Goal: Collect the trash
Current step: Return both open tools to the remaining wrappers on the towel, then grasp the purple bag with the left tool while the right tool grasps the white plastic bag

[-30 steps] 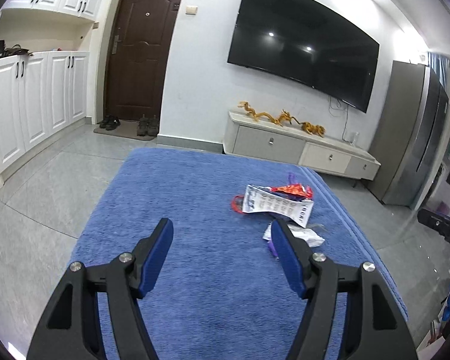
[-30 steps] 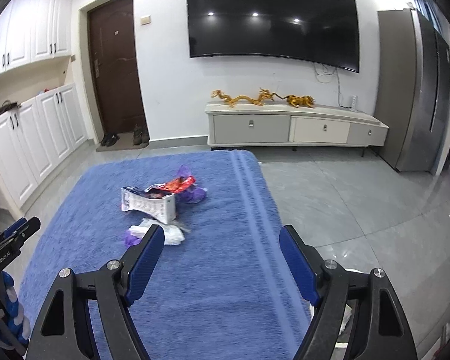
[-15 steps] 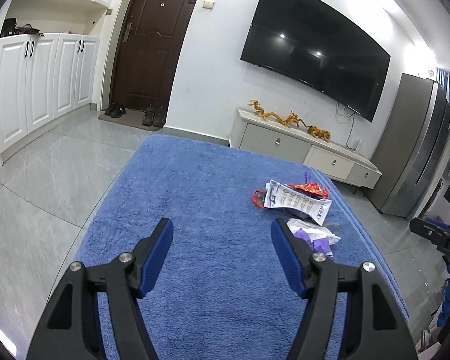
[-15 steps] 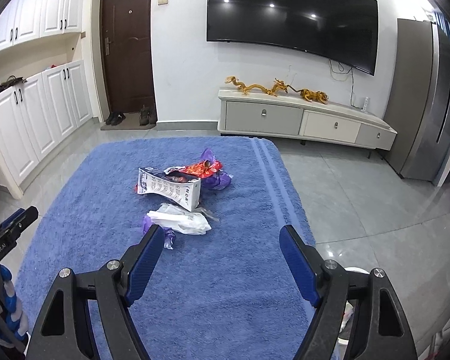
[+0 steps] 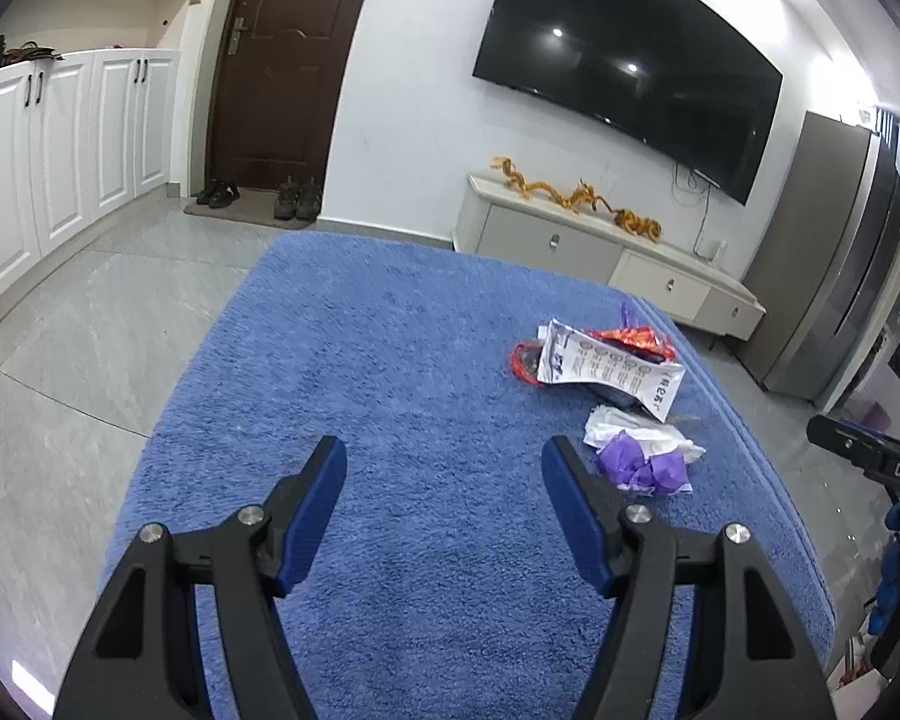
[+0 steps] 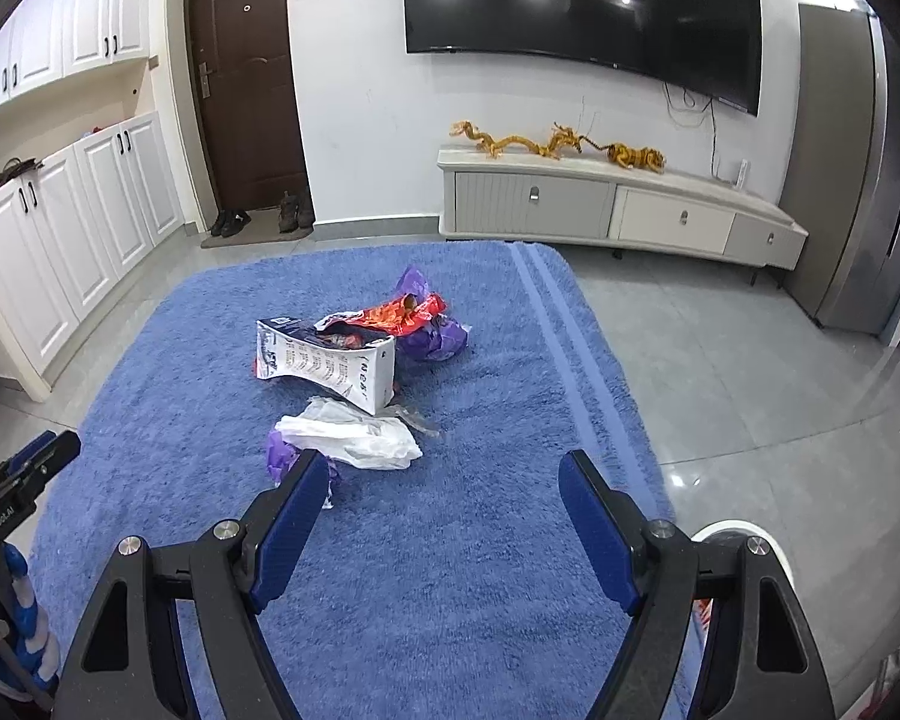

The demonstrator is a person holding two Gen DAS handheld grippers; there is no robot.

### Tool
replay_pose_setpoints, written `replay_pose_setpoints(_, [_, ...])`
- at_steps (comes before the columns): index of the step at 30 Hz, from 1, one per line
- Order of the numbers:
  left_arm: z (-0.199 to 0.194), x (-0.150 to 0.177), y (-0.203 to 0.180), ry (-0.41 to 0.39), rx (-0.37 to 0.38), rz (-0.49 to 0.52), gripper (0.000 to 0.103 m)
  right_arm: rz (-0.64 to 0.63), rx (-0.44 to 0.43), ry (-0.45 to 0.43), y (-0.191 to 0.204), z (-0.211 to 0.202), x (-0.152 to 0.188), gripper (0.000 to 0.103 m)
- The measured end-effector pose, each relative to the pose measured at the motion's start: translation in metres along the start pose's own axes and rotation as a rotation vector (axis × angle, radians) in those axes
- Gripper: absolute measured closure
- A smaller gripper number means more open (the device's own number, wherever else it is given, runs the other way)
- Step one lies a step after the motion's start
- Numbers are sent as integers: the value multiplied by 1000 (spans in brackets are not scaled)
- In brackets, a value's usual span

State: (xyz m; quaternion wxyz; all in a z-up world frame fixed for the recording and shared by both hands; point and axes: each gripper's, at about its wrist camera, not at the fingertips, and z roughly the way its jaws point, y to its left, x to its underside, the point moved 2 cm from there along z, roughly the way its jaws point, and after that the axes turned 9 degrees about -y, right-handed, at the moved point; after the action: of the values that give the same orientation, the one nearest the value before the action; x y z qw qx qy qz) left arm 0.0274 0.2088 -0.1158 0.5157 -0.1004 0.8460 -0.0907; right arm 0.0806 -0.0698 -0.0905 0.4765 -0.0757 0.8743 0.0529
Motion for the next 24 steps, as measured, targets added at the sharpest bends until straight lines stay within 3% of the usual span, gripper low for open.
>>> replay_pose_setpoints(5, [17, 0, -12, 47, 21, 28, 37, 16, -23, 17, -8, 16, 2, 25])
replay_pose_setpoints(13, [45, 5, -53, 131, 140, 90, 37, 45, -83, 54, -21, 43, 6, 28])
replay_pose_setpoints(18, [66, 12, -82, 218, 214, 108, 37, 44, -150, 80, -25, 60, 10, 32])
replay_pose_setpoints(24, [93, 25, -106, 299, 237, 136, 37, 53, -242, 111, -27, 78, 16, 40])
